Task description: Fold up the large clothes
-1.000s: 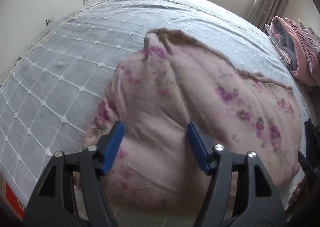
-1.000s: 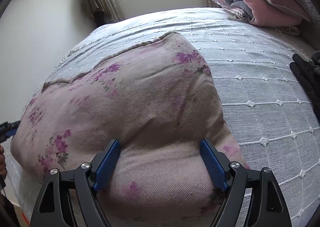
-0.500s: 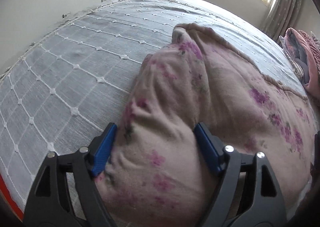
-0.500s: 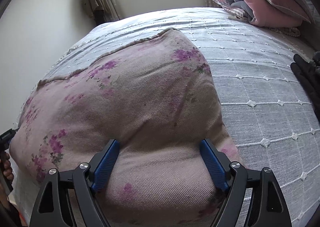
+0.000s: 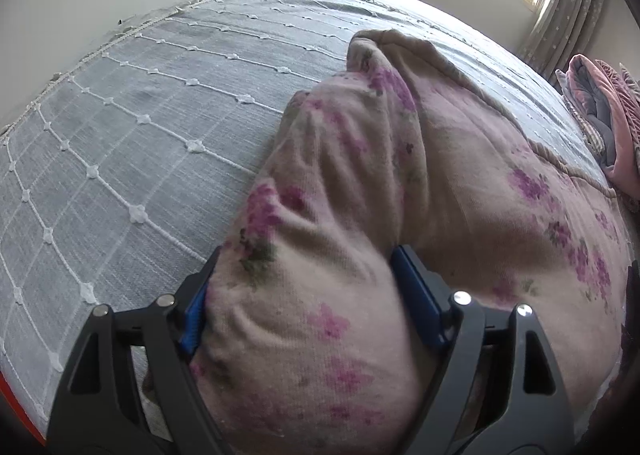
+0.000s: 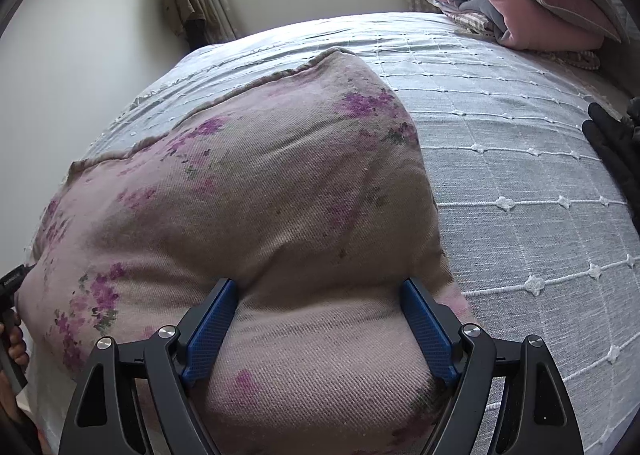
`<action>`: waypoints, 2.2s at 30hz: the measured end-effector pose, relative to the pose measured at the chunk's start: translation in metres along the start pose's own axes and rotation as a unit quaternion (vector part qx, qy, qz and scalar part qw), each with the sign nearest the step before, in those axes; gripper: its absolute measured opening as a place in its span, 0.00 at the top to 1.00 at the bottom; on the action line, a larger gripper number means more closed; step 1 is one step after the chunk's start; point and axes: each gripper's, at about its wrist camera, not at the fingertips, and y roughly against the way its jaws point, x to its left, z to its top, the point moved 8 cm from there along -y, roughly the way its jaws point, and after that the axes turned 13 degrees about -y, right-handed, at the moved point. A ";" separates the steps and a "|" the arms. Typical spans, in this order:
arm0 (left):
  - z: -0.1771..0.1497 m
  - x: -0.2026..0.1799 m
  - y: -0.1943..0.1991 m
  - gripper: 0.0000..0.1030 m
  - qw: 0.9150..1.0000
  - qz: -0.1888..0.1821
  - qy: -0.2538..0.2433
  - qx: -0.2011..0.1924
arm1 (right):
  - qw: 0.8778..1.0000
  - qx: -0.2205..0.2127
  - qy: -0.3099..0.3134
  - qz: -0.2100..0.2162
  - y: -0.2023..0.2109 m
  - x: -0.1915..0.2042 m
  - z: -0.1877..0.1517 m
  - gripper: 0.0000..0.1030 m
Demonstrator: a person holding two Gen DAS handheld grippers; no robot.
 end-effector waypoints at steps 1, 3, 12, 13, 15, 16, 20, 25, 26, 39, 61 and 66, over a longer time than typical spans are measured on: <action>0.000 0.000 0.000 0.19 1.000 0.001 -0.001 0.000 | 1.000 0.000 0.000 0.001 0.000 0.000 0.000 0.18; 0.000 0.000 -0.001 0.19 1.000 0.002 -0.003 -0.001 | 1.000 -0.002 0.001 0.003 -0.002 -0.002 0.000 0.16; -0.002 0.009 0.006 0.20 0.998 -0.050 0.032 0.007 | 0.999 0.007 -0.032 0.027 -0.003 -0.014 0.005 0.08; -0.003 0.011 0.011 0.20 0.997 -0.064 0.039 0.007 | 0.998 0.008 -0.043 0.034 0.001 -0.017 0.007 0.08; -0.006 0.017 0.019 0.20 0.994 -0.093 0.056 0.006 | 0.997 0.007 -0.068 0.044 0.008 -0.026 0.012 0.08; -0.008 0.020 0.025 0.20 0.992 -0.109 0.066 0.005 | 0.995 0.010 -0.080 0.052 0.012 -0.030 0.014 0.08; -0.016 0.022 0.043 0.20 0.988 -0.136 0.077 -0.001 | 0.985 0.027 -0.130 0.113 0.024 -0.036 0.016 0.08; -0.029 0.017 0.056 0.20 0.992 -0.117 0.050 -0.011 | 0.974 0.046 -0.177 0.137 0.036 -0.044 0.006 0.08; -0.029 0.018 0.056 0.20 0.991 -0.121 0.050 -0.011 | 0.973 0.045 -0.180 0.138 0.040 -0.047 0.007 0.08; 0.022 -0.005 -0.017 0.14 0.965 -0.232 0.013 0.121 | 0.948 0.118 -0.227 0.187 -0.008 -0.070 0.026 0.07; 0.039 -0.028 -0.031 0.28 0.980 -0.176 0.005 0.092 | 0.997 0.041 -0.032 0.050 0.000 0.006 0.024 0.54; 0.037 -0.026 -0.032 0.26 0.982 -0.168 0.009 0.087 | 0.998 0.040 -0.030 0.050 0.000 0.003 0.025 0.54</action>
